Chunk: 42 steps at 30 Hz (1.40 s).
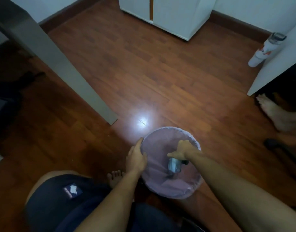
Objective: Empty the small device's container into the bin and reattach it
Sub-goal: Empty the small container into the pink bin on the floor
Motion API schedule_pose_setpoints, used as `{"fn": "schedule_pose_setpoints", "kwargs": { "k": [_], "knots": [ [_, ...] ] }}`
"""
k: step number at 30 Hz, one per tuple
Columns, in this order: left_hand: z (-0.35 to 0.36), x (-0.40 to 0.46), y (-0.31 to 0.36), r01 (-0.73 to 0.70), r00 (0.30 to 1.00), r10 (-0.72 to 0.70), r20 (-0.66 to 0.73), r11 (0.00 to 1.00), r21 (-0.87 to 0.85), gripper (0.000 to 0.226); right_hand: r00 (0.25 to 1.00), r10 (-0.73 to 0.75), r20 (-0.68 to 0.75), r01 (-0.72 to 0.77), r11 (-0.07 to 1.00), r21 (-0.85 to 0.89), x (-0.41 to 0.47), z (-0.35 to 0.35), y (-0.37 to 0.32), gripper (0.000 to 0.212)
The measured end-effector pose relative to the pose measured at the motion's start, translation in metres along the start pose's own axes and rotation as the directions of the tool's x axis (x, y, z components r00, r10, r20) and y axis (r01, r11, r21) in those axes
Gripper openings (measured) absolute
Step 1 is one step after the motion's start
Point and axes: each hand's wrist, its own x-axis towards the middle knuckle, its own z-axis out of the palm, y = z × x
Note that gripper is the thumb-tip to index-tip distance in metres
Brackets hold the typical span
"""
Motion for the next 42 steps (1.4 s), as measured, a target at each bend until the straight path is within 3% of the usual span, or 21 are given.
{"fn": "schedule_pose_setpoints", "kwargs": {
  "k": [3, 10, 26, 31, 42],
  "knots": [
    [0.001, 0.000, -0.002, -0.008, 1.000, 0.008, -0.015, 1.000, -0.013, 0.066, 0.996, 0.060, -0.067, -0.062, 0.998, -0.030, 0.004, 0.007, -0.007, 0.081],
    [0.001, 0.000, -0.003, -0.006, 1.000, 0.006, -0.014, 1.000, -0.016, 0.065, 0.990, 0.131, -0.057, -0.127, 0.990, 0.061, 0.013, 0.005, -0.007, 0.087],
    [-0.039, -0.002, 0.026, -0.007, 1.000, 0.006, 0.029, 0.999, 0.045, 0.060, 0.995, 0.005, -0.104, 0.005, 0.996, 0.093, -0.037, -0.052, -0.040, 0.074],
    [-0.087, -0.019, 0.050, -0.041, 0.997, 0.042, -0.068, 0.999, 0.018, 0.052, 0.984, -0.043, -0.171, 0.069, 0.987, 0.146, -0.083, -0.089, -0.071, 0.057],
    [-0.251, -0.116, 0.079, -0.158, 0.901, 0.136, -0.411, 0.987, -0.018, 0.042, 0.887, -0.274, -0.371, 0.391, 0.873, 0.290, -0.229, -0.157, -0.174, 0.059]
  ]
}}
